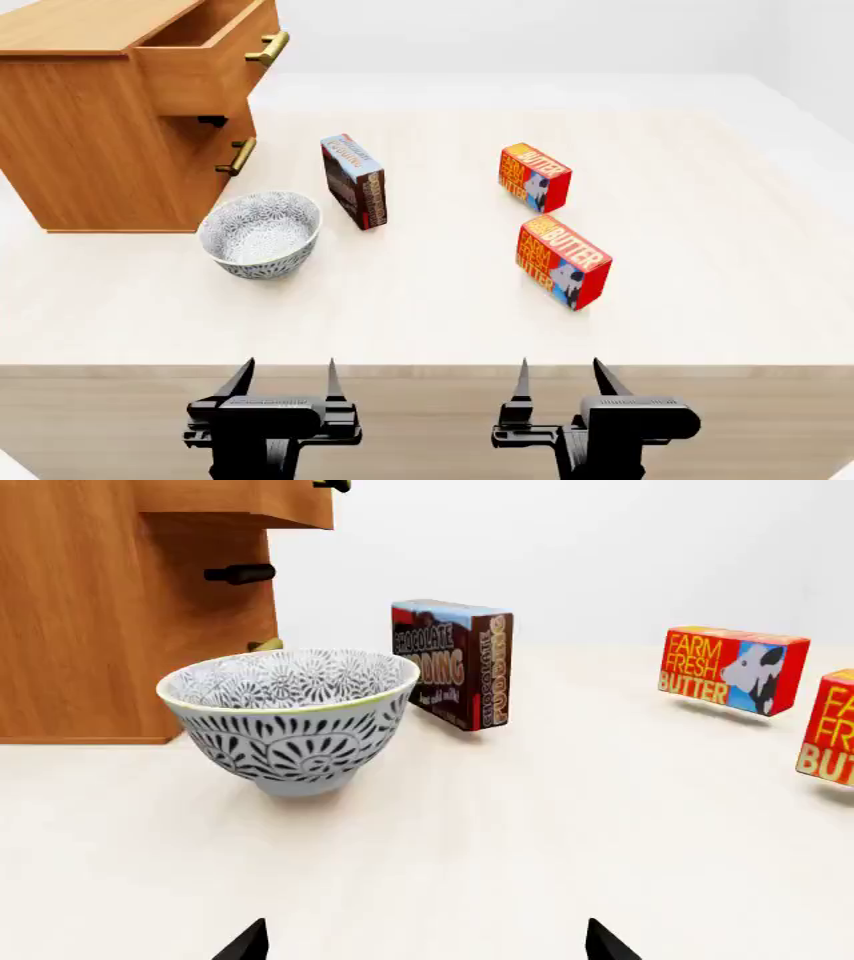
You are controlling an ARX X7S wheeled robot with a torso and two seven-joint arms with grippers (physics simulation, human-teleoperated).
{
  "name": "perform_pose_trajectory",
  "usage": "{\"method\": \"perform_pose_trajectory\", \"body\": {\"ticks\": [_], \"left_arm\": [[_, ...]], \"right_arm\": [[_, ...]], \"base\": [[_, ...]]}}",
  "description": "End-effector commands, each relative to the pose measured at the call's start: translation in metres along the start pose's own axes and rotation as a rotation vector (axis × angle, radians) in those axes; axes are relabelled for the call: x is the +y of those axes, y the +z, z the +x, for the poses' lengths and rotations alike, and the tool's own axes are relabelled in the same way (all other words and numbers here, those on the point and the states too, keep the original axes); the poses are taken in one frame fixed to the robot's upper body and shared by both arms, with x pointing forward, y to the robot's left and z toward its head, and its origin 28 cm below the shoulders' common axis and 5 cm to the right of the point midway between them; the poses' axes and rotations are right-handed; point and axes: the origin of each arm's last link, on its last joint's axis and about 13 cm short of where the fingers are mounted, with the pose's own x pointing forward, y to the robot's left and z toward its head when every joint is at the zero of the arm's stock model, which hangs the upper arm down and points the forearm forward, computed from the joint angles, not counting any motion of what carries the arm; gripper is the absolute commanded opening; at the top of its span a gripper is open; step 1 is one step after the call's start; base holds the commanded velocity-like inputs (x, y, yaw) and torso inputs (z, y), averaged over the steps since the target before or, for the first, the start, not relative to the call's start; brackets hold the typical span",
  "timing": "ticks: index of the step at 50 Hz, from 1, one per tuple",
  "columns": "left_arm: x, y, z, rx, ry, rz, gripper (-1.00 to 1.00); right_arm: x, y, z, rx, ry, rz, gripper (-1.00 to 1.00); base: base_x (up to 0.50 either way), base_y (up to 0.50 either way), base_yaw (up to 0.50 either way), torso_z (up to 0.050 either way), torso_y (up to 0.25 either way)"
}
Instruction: Put the butter at the front in the top drawer of the cabinet and close it.
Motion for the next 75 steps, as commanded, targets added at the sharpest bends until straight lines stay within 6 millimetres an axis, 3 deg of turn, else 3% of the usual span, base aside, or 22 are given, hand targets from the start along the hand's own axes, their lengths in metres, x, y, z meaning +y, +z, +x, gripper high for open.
{"method": "perform_pose_trajectory", "body": {"ticks": [1, 16, 25, 38, 44, 56, 69, 75], "left_arm": [[0.0, 0.0, 0.0, 0.004, -0.005, 0.0, 1.0], [0.0, 0.003, 0.0, 0.007, -0.033, -0.019, 1.0], [0.004, 0.015, 0.009, 0.028, -0.044, -0.027, 1.0], [0.014, 0.09, 0.043, -0.049, -0.096, 0.033, 1.0], [0.018, 0.137, 0.064, -0.099, -0.12, 0.066, 1.0], [0.024, 0.226, 0.11, -0.177, -0.127, 0.12, 1.0], [0.026, 0.307, 0.153, -0.191, -0.111, 0.157, 1.0], [0.025, 0.334, 0.165, -0.195, -0.102, 0.171, 1.0]], "right_arm": [[0.001, 0.0, 0.0, 0.001, 0.003, -0.001, 1.0], [0.0, 0.001, 0.002, 0.008, -0.001, 0.007, 1.0], [-0.004, 0.016, 0.014, 0.01, -0.012, 0.013, 1.0], [-0.016, 0.074, 0.046, -0.029, -0.023, 0.005, 1.0], [-0.023, 0.112, 0.064, -0.063, -0.03, -0.036, 1.0], [-0.045, 0.21, 0.108, -0.139, -0.064, -0.109, 1.0], [-0.06, 0.293, 0.141, -0.177, -0.082, -0.136, 1.0], [-0.067, 0.321, 0.151, -0.178, -0.099, -0.14, 1.0]], "base": [[0.0, 0.0, 0.0, 0.0, 0.0], [0.0, 0.0, 0.0, 0.015, 0.0], [0.0, 0.0, 0.0, 0.05, 0.0], [0.0, 0.0, 0.0, 0.05, 0.0], [0.0, 0.0, 0.0, 0.05, 0.0], [0.0, 0.0, 0.0, 0.05, 0.0], [0.0, 0.0, 0.0, 0.05, 0.0], [0.0, 0.0, 0.0, 0.05, 0.0]]}}
